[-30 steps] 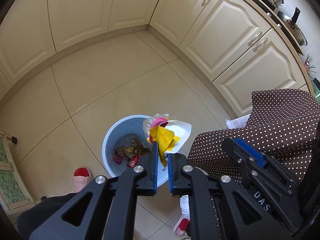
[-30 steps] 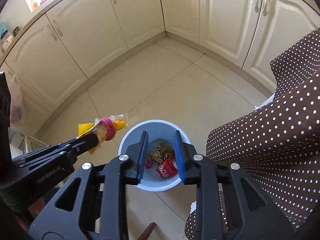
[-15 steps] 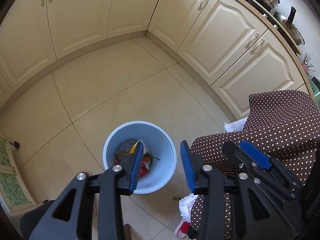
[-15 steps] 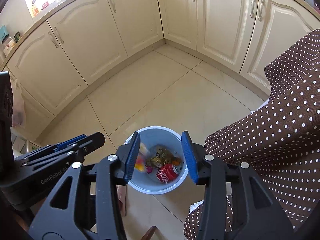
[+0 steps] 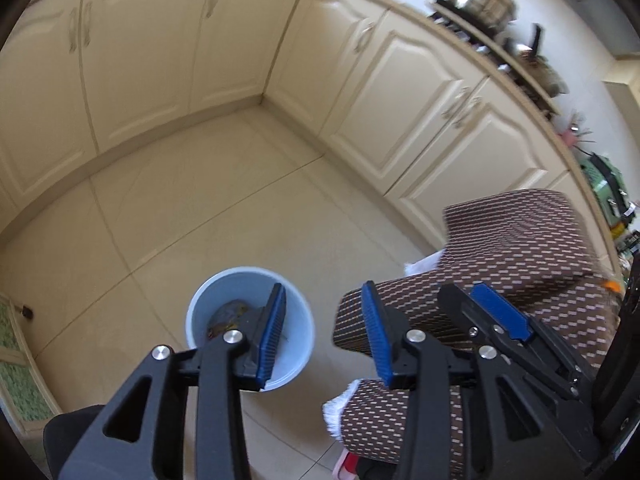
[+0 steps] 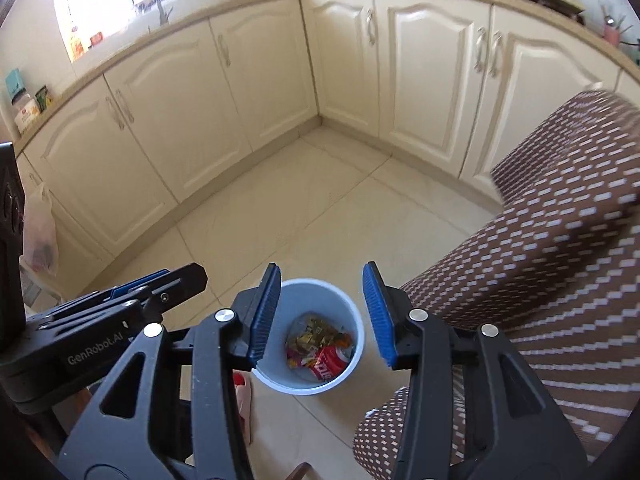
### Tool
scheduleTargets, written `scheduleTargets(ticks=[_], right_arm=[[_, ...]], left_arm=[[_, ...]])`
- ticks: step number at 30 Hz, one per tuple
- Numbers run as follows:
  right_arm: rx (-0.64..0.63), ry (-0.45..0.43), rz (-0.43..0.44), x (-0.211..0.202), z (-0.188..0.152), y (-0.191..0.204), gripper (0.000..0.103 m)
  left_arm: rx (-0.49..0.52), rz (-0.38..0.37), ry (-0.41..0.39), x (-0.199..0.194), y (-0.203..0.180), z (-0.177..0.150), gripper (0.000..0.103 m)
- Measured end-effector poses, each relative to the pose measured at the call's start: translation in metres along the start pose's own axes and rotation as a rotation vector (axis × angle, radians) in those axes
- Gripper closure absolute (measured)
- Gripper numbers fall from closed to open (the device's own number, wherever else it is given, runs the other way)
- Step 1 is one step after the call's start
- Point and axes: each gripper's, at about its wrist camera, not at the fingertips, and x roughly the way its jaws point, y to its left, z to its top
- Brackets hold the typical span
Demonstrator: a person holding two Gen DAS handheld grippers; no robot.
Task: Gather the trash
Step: 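Move both tools back over the trash on the table, then grasp an orange peel with left tool while right tool grasps the dark snack bag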
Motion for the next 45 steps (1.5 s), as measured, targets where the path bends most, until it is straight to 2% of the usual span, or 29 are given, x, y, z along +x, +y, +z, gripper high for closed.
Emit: scheduleTargets(ticks=[8,10,15,20,25,27,30,33,36,37,38,41,45], right_arm=[[0.052,-0.188,-0.086,-0.109,0.007,-0.033,0.059],[0.069,-0.236,-0.139,-0.140,0.004,-0.048,0.057],[0.144,-0.321,-0.252,-0.205,-0.006,-0.102,0.055],[0.244,-0.337,-0.378,-0.244,-0.019,-0.173,0.053],[0.306,-0.277,-0.437,-0.245,-0.025,-0.224,0.052],[0.319,-0.249,-0.423,-0.238,-0.024,-0.240,0.052],[0.311,-0.212,-0.437,-0.228,-0.022,-0.252,0.052],[0.314,-0.163,-0.397,-0.210,-0.016,-0.264,0.052],[0.322,-0.130,-0.427,-0.195,-0.013,-0.271,0.053],[0.338,-0.124,-0.433,-0.192,-0.013,-0.275,0.060],[0.349,-0.122,-0.424,-0.192,-0.014,-0.279,0.080],[0.369,-0.134,-0.434,-0.195,-0.019,-0.287,0.094],[0.418,-0.192,-0.421,-0.209,-0.027,-0.296,0.098]], left_arm=[[0.131,-0.135,-0.106,-0.068,-0.087,-0.005,0.062],[0.173,-0.173,-0.121,-0.080,-0.115,-0.009,0.058],[0.276,-0.249,-0.135,-0.094,-0.184,-0.023,0.055],[0.395,-0.294,-0.122,-0.088,-0.252,-0.041,0.054],[0.462,-0.302,-0.085,-0.067,-0.298,-0.047,0.054],[0.473,-0.300,-0.071,-0.057,-0.310,-0.047,0.053],[0.483,-0.295,-0.059,-0.046,-0.321,-0.047,0.053],[0.491,-0.293,-0.049,-0.036,-0.324,-0.043,0.053],[0.498,-0.287,-0.038,-0.027,-0.328,-0.040,0.053],[0.500,-0.288,-0.035,-0.024,-0.330,-0.039,0.053],[0.503,-0.292,-0.032,-0.021,-0.332,-0.038,0.052],[0.523,-0.301,-0.021,-0.014,-0.341,-0.038,0.051],[0.552,-0.307,-0.010,-0.005,-0.351,-0.039,0.051]])
